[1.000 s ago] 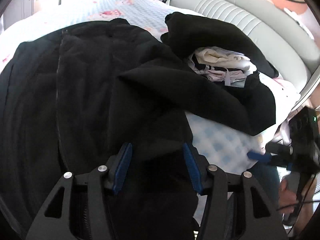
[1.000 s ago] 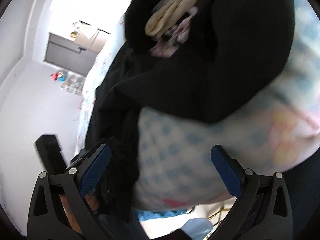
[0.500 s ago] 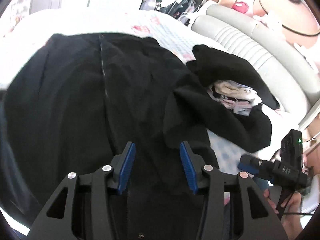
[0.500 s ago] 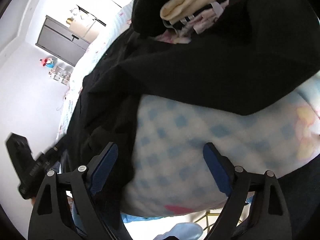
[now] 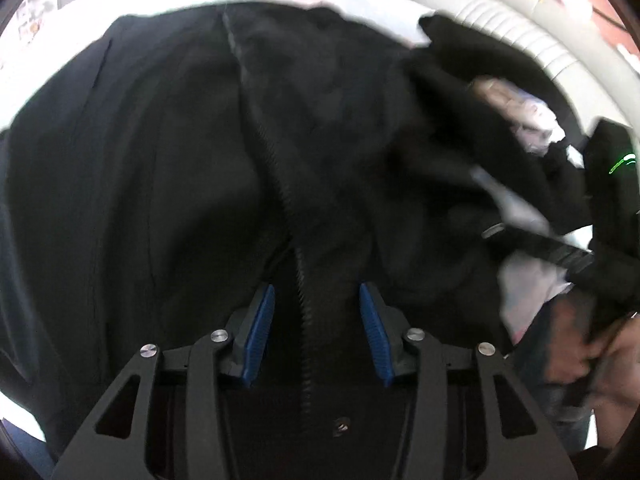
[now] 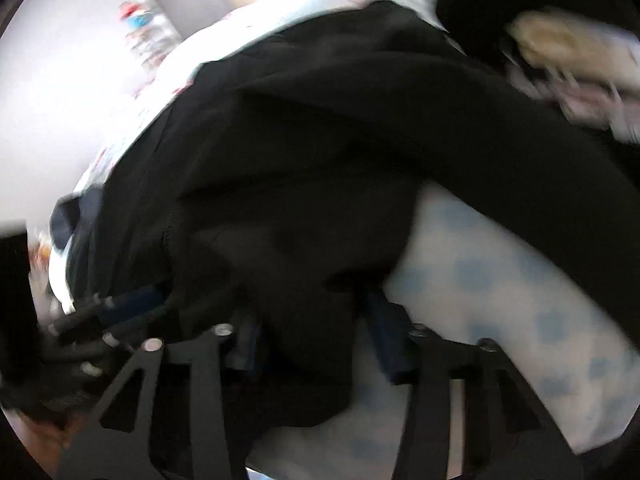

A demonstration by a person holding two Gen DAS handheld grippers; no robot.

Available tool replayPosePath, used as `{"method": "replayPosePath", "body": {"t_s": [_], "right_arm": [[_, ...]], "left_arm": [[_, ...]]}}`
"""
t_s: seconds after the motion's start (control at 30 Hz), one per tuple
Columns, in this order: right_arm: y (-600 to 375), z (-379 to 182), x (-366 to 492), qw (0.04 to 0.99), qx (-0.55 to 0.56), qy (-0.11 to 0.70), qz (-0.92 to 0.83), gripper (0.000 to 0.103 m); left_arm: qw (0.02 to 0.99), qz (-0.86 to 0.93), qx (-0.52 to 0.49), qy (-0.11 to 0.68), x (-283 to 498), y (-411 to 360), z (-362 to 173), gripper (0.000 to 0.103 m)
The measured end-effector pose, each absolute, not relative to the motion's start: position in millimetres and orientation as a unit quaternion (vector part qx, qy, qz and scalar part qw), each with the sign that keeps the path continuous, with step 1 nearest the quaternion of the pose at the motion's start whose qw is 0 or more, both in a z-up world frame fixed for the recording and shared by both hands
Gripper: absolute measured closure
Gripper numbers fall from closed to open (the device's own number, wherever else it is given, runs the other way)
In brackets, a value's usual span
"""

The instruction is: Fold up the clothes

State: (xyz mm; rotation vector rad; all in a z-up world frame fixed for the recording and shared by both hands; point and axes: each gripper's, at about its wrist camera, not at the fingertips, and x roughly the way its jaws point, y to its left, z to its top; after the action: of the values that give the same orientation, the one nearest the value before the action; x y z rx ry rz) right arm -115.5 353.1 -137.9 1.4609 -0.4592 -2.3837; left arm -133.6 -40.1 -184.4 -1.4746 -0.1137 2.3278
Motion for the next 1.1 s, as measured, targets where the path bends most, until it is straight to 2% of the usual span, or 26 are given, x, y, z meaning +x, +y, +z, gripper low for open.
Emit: {"method": "replayPosePath", "body": {"t_s": [0.13,0.23,0.3,0.33,0.4,0.43,0.5,0.57,0.67,0.73,0.8,0.9,0.97,1.03,1.1], "right_arm": [[401,-142,-77,0.104,0.516,-0.179,-0.831,0.074],[421,-143,-58,0.093,0.522,-0.209,-0.822,0.074],[420,-135,-53,0.09,0.521,-0.194,-0.827,0.074],[418,-130,-52,0.092,0.516,-0.186,-0.831,0.073],[417,-118,-52,0.12,0.495,-0.198,-0.837,0.066],[415,-114,-55,0.14,0.486,-0.206,-0.838,0.055],[407,-113,-68,0.161,0.481,-0.201,-0.838,0.043],[389,-120,-81,0.171,0.485,-0.18,-0.838,0.041],[363,-145,-96,0.144,0.517,-0.134,-0.833,0.044],[372,-157,-92,0.126,0.524,-0.136,-0.832,0.065],[388,-161,-83,0.121,0.522,-0.158,-0.829,0.068],[405,-161,-74,0.118,0.518,-0.183,-0.827,0.068],[408,-157,-70,0.114,0.514,-0.185,-0.83,0.064],[404,-148,-68,0.119,0.506,-0.186,-0.834,0.052],[397,-138,-67,0.152,0.49,-0.195,-0.836,0.051]], "left_arm": [[0.194,0.826,-0.53,-0.021,-136,-36,-188,0.056],[0.193,0.825,-0.531,-0.01,-136,-32,-186,0.056],[0.191,0.828,-0.526,-0.013,-135,-32,-178,0.056],[0.196,0.835,-0.515,-0.015,-133,-31,-171,0.06],[0.208,0.852,-0.48,-0.014,-127,-28,-153,0.06],[0.214,0.86,-0.463,-0.009,-124,-24,-146,0.06],[0.238,0.864,-0.443,-0.002,-122,-11,-138,0.06],[0.255,0.858,-0.447,0.004,-125,2,-142,0.06],[0.256,0.844,-0.471,0.029,-124,13,-163,0.06],[0.248,0.833,-0.493,0.049,-122,18,-181,0.06],[0.245,0.823,-0.508,0.068,-117,19,-192,0.06],[0.26,0.815,-0.506,0.109,-98,18,-187,0.06],[0.281,0.815,-0.489,0.134,-85,20,-179,0.06],[0.294,0.823,-0.474,0.108,-84,17,-166,0.06],[0.291,0.842,-0.449,0.07,-92,15,-152,0.06]]}}
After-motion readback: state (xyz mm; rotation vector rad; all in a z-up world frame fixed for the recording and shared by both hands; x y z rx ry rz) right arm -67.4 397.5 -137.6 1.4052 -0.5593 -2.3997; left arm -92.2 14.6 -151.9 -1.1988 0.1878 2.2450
